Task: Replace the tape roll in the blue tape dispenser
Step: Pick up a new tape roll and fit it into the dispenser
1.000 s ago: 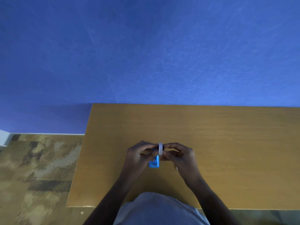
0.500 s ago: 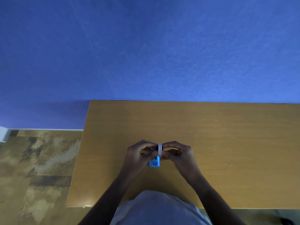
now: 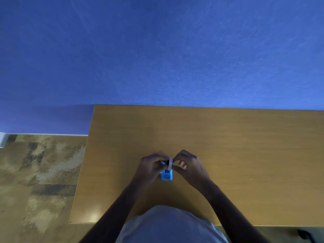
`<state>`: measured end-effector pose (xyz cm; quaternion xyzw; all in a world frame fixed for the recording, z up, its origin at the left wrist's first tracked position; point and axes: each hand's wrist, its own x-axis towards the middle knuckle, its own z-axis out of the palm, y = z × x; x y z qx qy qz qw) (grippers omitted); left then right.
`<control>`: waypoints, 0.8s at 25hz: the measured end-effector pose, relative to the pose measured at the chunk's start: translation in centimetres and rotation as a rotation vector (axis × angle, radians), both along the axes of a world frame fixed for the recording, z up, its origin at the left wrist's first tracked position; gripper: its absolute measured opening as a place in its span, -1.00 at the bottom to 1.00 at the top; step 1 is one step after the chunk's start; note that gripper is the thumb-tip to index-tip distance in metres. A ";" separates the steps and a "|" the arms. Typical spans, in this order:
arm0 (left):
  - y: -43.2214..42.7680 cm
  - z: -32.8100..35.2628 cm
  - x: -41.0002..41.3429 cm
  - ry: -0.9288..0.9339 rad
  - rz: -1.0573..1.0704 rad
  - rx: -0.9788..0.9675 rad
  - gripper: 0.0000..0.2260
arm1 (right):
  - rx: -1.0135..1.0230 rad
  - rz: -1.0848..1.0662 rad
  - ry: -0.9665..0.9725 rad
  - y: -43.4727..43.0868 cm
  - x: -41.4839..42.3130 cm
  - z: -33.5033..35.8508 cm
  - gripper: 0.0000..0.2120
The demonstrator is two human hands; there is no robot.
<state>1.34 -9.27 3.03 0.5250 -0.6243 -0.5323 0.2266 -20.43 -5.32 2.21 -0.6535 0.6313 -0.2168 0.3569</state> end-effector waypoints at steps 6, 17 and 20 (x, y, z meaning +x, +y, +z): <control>-1.0 -3.1 0.3 -0.147 -0.102 -0.086 -0.77 | 0.044 -0.006 0.193 -0.8 1.1 -1.9 -0.83; -1.0 -5.1 0.2 -0.311 -0.159 -0.137 -0.84 | 0.089 0.012 0.244 -0.7 1.4 -4.7 -0.81; -0.9 -5.6 -0.1 -0.308 -0.157 -0.135 -0.88 | 0.096 0.008 0.241 -0.9 1.5 -4.9 -0.81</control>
